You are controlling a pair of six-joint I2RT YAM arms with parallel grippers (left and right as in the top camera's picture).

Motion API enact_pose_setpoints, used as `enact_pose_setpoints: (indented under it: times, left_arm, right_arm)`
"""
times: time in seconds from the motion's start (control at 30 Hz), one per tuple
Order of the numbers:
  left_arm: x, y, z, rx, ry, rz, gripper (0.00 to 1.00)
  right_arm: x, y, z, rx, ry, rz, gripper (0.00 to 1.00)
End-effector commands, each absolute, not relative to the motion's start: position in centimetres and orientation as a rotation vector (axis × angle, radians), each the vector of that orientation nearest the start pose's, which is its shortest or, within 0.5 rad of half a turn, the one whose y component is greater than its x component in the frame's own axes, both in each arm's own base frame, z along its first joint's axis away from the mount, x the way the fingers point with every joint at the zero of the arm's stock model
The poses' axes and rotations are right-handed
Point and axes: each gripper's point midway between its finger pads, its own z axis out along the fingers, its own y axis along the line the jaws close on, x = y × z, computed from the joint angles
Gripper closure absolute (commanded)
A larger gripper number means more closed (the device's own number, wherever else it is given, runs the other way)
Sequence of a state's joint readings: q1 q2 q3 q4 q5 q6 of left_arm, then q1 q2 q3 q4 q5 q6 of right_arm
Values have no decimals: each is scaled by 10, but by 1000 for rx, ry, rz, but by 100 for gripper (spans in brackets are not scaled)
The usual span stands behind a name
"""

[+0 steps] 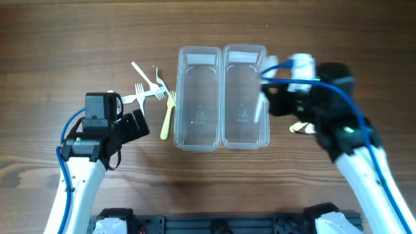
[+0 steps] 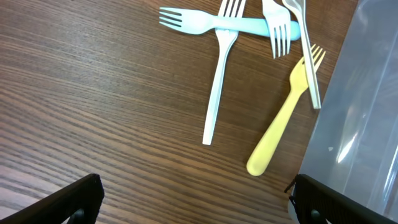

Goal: Pack container
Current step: 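Carry the white spoon into the right container and release it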

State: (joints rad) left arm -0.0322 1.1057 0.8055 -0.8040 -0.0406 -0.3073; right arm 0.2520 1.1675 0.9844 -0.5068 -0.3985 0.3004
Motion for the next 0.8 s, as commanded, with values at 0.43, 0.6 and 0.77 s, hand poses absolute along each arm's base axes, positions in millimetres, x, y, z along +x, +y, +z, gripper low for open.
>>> enact_pose_setpoints:
  times: [0.43, 0.6, 0.77]
  left_arm:
    - [269, 2, 123, -368, 2625, -34, 0]
    - [269, 2, 123, -368, 2625, -34, 0]
    - [269, 2, 123, -368, 2625, -34, 0]
  right_arm:
    - [350, 173, 181, -318, 2404, 548, 47]
    - [345, 50, 237, 260, 2276, 154, 44]
    - [311, -68, 175, 908, 2395, -56, 37]
